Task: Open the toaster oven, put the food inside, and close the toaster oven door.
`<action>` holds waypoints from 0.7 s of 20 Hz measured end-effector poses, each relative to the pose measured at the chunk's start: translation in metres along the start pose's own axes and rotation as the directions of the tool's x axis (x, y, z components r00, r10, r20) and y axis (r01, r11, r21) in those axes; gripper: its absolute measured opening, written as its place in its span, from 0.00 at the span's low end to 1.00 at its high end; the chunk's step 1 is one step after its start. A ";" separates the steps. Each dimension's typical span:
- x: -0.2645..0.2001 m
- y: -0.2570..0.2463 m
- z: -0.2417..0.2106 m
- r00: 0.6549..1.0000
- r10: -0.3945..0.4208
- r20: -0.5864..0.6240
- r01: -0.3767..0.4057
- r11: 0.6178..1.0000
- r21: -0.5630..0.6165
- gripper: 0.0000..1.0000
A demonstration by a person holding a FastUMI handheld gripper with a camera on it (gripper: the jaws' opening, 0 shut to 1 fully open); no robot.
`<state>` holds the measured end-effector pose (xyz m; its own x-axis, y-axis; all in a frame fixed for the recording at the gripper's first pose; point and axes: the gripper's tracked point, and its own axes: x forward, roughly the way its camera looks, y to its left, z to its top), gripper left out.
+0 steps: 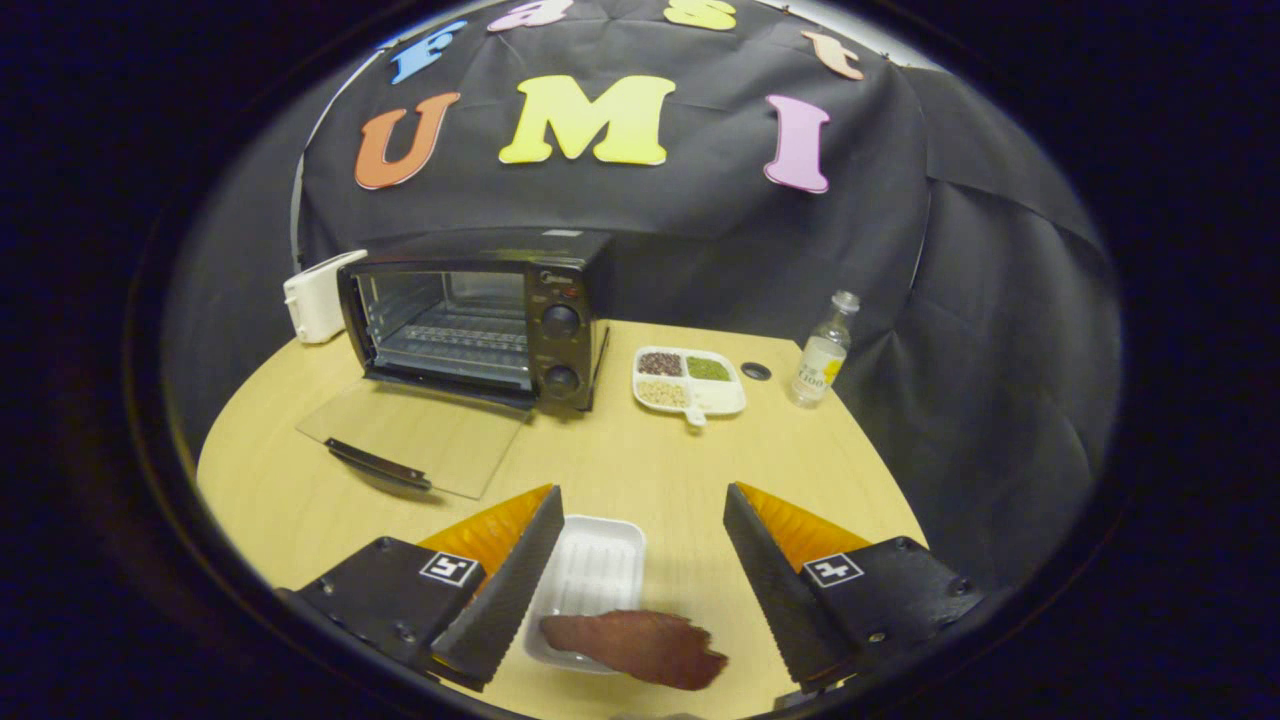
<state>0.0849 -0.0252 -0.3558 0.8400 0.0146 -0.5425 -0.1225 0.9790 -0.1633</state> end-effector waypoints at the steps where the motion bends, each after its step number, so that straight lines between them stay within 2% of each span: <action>1: -0.002 -0.012 -0.008 1.000 0.013 -0.013 -0.013 1.000 0.007 1.00; 3: -0.004 -0.027 -0.030 0.996 0.065 -0.065 -0.062 0.997 0.053 1.00; 5: -0.010 -0.020 -0.054 0.971 0.199 -0.130 -0.180 0.973 0.144 1.00; 6: -0.014 -0.013 -0.065 0.948 0.279 -0.153 -0.249 0.950 0.187 0.95; 8: -0.024 0.005 -0.085 0.876 0.438 -0.203 -0.373 0.881 0.291 0.89; 9: -0.026 0.007 -0.091 0.846 0.482 -0.226 -0.398 0.855 0.334 0.86; 11: -0.025 0.005 -0.096 0.806 0.537 -0.250 -0.413 0.813 0.411 0.69; 14: -0.027 0.007 -0.097 0.738 0.625 -0.255 -0.427 0.724 0.541 0.40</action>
<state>0.0103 -0.0385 -0.4223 0.4080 0.5708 -0.7125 -0.1609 0.8132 0.5593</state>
